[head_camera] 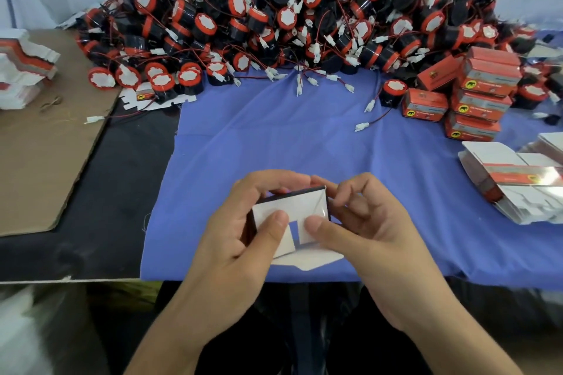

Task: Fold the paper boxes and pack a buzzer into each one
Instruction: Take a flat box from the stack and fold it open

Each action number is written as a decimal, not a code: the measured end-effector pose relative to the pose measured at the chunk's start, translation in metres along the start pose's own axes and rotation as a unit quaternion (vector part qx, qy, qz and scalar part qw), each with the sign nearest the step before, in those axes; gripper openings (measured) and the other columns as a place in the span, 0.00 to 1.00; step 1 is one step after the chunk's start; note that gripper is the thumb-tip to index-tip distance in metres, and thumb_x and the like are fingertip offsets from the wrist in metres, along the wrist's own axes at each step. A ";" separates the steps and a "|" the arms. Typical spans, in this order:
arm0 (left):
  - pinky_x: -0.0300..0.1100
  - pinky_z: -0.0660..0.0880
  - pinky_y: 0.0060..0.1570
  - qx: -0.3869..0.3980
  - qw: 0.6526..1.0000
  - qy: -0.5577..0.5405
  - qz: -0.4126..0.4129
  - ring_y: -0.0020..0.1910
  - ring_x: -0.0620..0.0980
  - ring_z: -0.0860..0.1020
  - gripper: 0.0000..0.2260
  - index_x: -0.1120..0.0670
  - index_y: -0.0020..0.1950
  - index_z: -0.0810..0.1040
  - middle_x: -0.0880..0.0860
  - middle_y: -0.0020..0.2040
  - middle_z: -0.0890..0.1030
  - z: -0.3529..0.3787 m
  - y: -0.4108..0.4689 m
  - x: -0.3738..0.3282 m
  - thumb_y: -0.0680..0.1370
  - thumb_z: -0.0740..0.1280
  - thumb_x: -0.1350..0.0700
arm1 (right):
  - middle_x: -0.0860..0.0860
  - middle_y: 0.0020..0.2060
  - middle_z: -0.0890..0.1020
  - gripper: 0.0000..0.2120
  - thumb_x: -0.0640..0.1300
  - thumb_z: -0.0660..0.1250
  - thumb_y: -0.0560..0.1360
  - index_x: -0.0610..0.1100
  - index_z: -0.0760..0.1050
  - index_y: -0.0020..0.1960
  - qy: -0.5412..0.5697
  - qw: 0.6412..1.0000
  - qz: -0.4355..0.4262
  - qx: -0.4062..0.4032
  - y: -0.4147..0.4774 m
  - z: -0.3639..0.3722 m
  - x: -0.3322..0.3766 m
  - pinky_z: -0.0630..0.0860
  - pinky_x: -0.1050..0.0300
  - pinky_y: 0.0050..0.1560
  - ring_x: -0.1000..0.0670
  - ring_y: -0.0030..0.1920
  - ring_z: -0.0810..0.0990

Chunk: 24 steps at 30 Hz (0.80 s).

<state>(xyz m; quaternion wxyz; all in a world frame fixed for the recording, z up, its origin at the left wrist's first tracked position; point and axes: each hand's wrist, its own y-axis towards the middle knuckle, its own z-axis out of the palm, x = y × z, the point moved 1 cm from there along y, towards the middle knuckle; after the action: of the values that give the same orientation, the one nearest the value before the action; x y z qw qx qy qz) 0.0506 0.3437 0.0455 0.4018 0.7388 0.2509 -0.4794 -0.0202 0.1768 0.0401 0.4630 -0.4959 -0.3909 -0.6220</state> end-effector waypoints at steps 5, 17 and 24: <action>0.36 0.74 0.58 -0.068 0.990 -0.115 -0.036 0.60 0.48 0.78 0.19 0.41 0.59 0.80 0.46 0.58 0.82 -0.009 0.001 0.005 0.78 0.65 0.65 | 0.50 0.61 0.84 0.20 0.65 0.65 0.79 0.48 0.80 0.52 -0.096 0.990 -0.052 0.086 -0.010 -0.006 0.005 0.73 0.40 0.71 0.56 0.77 0.67; 0.40 0.75 0.63 -0.046 0.993 -0.112 0.010 0.68 0.54 0.77 0.16 0.42 0.65 0.77 0.50 0.64 0.81 0.028 -0.008 -0.021 0.82 0.63 0.60 | 0.47 0.62 0.82 0.17 0.36 0.75 0.72 0.49 0.76 0.57 0.083 0.986 -0.099 -0.107 -0.017 0.023 -0.006 0.79 0.60 0.56 0.46 0.70 0.76; 0.41 0.77 0.56 -0.122 0.986 -0.107 0.038 0.59 0.54 0.80 0.24 0.44 0.60 0.77 0.50 0.57 0.81 0.038 -0.004 -0.020 0.76 0.61 0.71 | 0.47 0.58 0.83 0.21 0.32 0.70 0.72 0.49 0.78 0.62 0.152 0.980 -0.080 -0.098 -0.016 0.038 0.000 0.79 0.60 0.54 0.50 0.56 0.83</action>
<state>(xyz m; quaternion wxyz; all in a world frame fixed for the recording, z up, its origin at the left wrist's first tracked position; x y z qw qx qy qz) 0.0197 0.3146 0.0539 0.5316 0.6377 0.2348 -0.5056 -0.0263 0.2169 0.0471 0.4145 -0.4059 -0.2917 -0.7605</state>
